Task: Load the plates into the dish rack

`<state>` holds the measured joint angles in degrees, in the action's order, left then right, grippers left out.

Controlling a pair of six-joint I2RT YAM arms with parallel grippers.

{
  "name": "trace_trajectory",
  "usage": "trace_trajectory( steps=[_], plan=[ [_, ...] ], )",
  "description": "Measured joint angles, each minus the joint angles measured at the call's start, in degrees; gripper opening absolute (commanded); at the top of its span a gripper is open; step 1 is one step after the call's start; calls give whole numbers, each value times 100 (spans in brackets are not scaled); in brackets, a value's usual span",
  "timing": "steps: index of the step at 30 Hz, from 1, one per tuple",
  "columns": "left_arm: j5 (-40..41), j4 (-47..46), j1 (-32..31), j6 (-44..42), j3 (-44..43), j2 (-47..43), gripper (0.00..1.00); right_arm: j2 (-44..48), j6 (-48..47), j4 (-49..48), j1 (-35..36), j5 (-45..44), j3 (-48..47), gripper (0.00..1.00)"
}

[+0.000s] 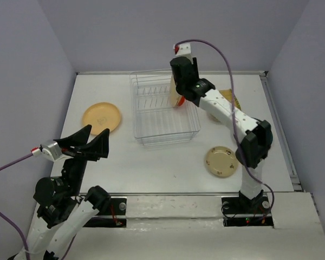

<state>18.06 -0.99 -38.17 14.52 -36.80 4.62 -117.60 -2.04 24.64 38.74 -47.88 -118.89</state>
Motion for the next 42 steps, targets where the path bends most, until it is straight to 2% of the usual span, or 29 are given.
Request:
trace_trajectory(
  steps=[3,5,9,13,16,20,25,29,30,32,36,37,39,42],
  plan=[
    [-9,0,-13,-2,0,-55,99,1495,981,-136,-238,634,1714,58],
    [-24,-4,-35,-2,0,-125,99,2774,1685,-490,-811,1147,3095,59],
    [-72,-4,-118,-4,0,-267,99,5224,3250,-1069,-2968,2070,6242,59],
    [-81,-24,-232,-11,0,-372,99,6590,4105,-946,-4730,2848,8046,65],
    [-92,-35,-308,-15,0,-376,99,7243,4483,-743,-5672,3150,8734,68],
    [-90,-42,-372,-31,0,-380,99,7088,4712,-824,-6529,3473,9038,73],
    [-90,-42,-404,-46,0,-385,99,6225,4750,-1237,-7385,4288,9318,76],
    [-92,-42,-452,-52,0,-391,99,5377,4708,-1668,-7617,5051,9344,69],
    [-92,-44,-455,-52,0,-391,99,5215,4695,-1788,-7619,5228,9344,62],
    [-92,-42,-455,-52,0,-391,99,4802,4682,-2177,-7619,5584,9315,58],
    [-96,-42,-455,-52,0,-393,99,4334,4664,-2756,-7635,6030,9300,41],
    [-101,-44,-455,-52,0,-396,99,4212,4669,-2865,-7654,6133,9302,23],
    [-105,-44,-455,-52,0,-396,99,4065,4623,-3018,-7665,6240,9302,9],
    [-109,-44,-455,-52,0,-398,99,4061,4662,-3064,-7702,6334,9313,7]
  ],
)
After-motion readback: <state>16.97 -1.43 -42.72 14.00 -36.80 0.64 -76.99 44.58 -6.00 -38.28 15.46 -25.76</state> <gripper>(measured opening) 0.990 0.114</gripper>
